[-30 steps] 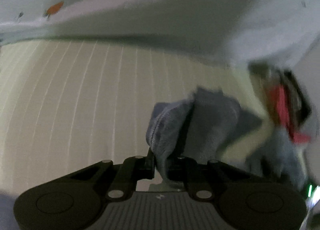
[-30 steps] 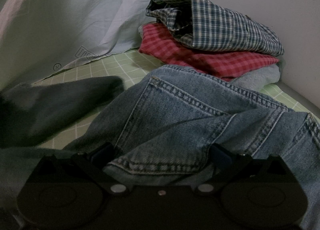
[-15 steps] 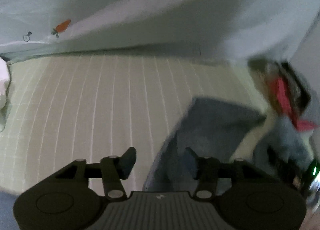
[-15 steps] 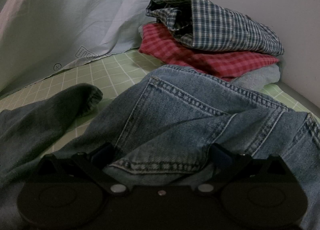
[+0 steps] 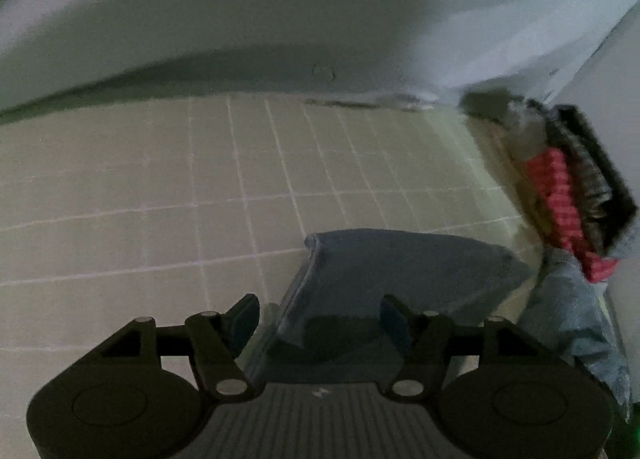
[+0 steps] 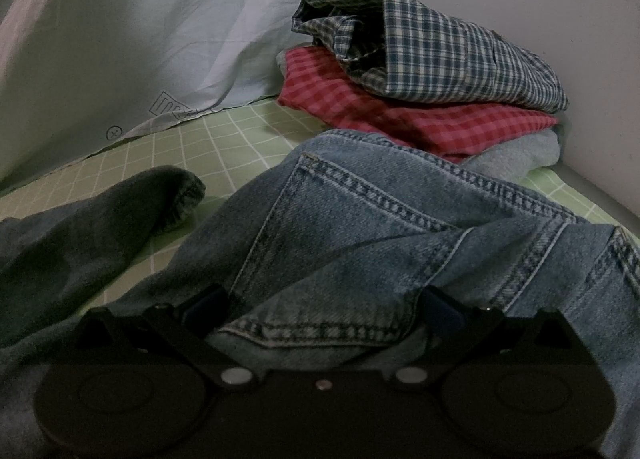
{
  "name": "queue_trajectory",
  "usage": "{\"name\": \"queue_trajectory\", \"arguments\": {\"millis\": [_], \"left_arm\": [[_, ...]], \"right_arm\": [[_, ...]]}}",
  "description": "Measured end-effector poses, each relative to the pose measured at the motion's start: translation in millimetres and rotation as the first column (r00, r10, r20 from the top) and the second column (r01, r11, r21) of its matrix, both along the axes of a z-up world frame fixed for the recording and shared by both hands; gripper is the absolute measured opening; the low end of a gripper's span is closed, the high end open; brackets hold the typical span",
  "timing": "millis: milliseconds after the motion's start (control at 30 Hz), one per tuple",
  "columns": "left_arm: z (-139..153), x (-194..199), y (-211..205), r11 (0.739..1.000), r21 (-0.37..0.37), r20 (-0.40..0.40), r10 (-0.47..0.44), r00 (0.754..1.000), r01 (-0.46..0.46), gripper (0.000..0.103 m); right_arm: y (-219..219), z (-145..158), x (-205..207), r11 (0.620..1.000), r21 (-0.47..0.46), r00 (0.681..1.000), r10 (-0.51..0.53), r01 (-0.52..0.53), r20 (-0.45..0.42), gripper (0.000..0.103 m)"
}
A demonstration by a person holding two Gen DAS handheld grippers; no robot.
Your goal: Fold clothes
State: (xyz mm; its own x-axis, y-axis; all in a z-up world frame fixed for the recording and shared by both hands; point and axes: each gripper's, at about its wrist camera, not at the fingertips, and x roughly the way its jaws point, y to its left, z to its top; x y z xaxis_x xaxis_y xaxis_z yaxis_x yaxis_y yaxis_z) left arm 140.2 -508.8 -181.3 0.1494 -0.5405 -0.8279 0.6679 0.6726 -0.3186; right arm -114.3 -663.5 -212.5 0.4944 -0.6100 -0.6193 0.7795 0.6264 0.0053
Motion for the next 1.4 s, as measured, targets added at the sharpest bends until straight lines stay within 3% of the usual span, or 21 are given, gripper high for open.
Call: {"name": "queue_trajectory", "arguments": {"millis": [33, 67, 100, 233, 300, 367, 433, 533, 633, 700, 800, 900, 1067, 1133, 1200, 1267, 1400], "left_arm": [[-5, 1, -3, 1.0, 0.003, -0.014, -0.006, 1.0, 0.006, 0.055], [-9, 2, -7, 1.0, 0.006, -0.028, -0.012, 1.0, 0.012, 0.022], [-12, 3, -6, 1.0, 0.001, -0.041, -0.014, 0.999, 0.014, 0.004], [4, 6, 18, 0.998, -0.028, 0.008, 0.054, 0.998, -0.054, 0.004], [21, 6, 42, 0.993, -0.025, 0.078, 0.114, 0.99, -0.113, 0.004], [39, 7, 77, 0.979, -0.014, 0.161, 0.203, 0.966, -0.203, 0.004], [57, 6, 118, 0.948, -0.013, 0.237, 0.311, 0.92, -0.317, 0.004], [77, 5, 182, 0.872, -0.02, 0.332, 0.468, 0.819, -0.49, 0.004], [80, -2, 253, 0.747, 0.013, 0.383, 0.61, 0.694, -0.665, 0.004], [72, -10, 296, 0.669, 0.08, 0.365, 0.67, 0.646, -0.739, 0.005], [56, -36, 348, 0.582, 0.11, 0.245, 0.77, 0.59, -0.806, 0.013], [51, -66, 369, 0.556, 0.132, 0.233, 0.787, 0.571, -0.821, 0.017], [57, -84, 388, 0.554, 0.075, 0.191, 0.809, 0.557, -0.829, 0.031], [61, -82, 391, 0.561, 0.063, 0.196, 0.804, 0.561, -0.826, 0.042], [62, -80, 396, 0.584, 0.05, 0.191, 0.791, 0.581, -0.81, 0.057], [57, -78, 405, 0.585, 0.033, 0.173, 0.795, 0.581, -0.81, 0.065], [43, -66, 419, 0.579, 0.024, 0.101, 0.81, 0.578, -0.815, 0.065]], "right_arm": [[0, 0, 0, 1.0, 0.0, 1.0, 0.0, 0.0, 0.0, 0.103], [0, 0, 0, 1.0, -0.001, 1.0, 0.0, 0.0, -0.001, 0.103], [0, 0, 0, 1.0, -0.001, 1.0, 0.0, 0.0, -0.001, 0.103], [0, 0, 0, 1.0, -0.001, 1.0, -0.001, 0.001, -0.002, 0.103], [0, 0, 0, 1.0, -0.001, 1.0, -0.002, 0.002, -0.002, 0.103], [0, 0, 0, 1.0, -0.001, 1.0, -0.002, 0.002, -0.002, 0.103], [0, 0, 0, 1.0, -0.001, 1.0, -0.002, 0.002, -0.002, 0.103], [-1, 0, 0, 1.0, 0.0, 1.0, -0.002, 0.002, -0.001, 0.103], [0, 0, 0, 1.0, 0.0, 1.0, -0.002, 0.002, -0.001, 0.103], [0, 0, 0, 1.0, 0.0, 1.0, -0.003, 0.003, -0.002, 0.103], [0, 0, 0, 1.0, 0.0, 1.0, -0.004, 0.004, -0.002, 0.103], [1, 0, 0, 1.0, 0.001, 1.0, -0.006, 0.006, -0.002, 0.103], [3, 2, 3, 1.0, -0.002, 1.0, -0.02, 0.02, -0.024, 0.103], [5, 7, 8, 0.998, 0.043, 0.998, -0.047, 0.049, -0.048, 0.103], [7, 13, 13, 0.991, 0.1, 0.994, -0.077, 0.084, -0.074, 0.103], [11, 19, 16, 0.981, 0.156, 0.99, -0.105, 0.118, -0.09, 0.103], [53, 37, 8, 0.969, 0.224, 0.994, -0.105, 0.1, 0.01, 0.103]]}}
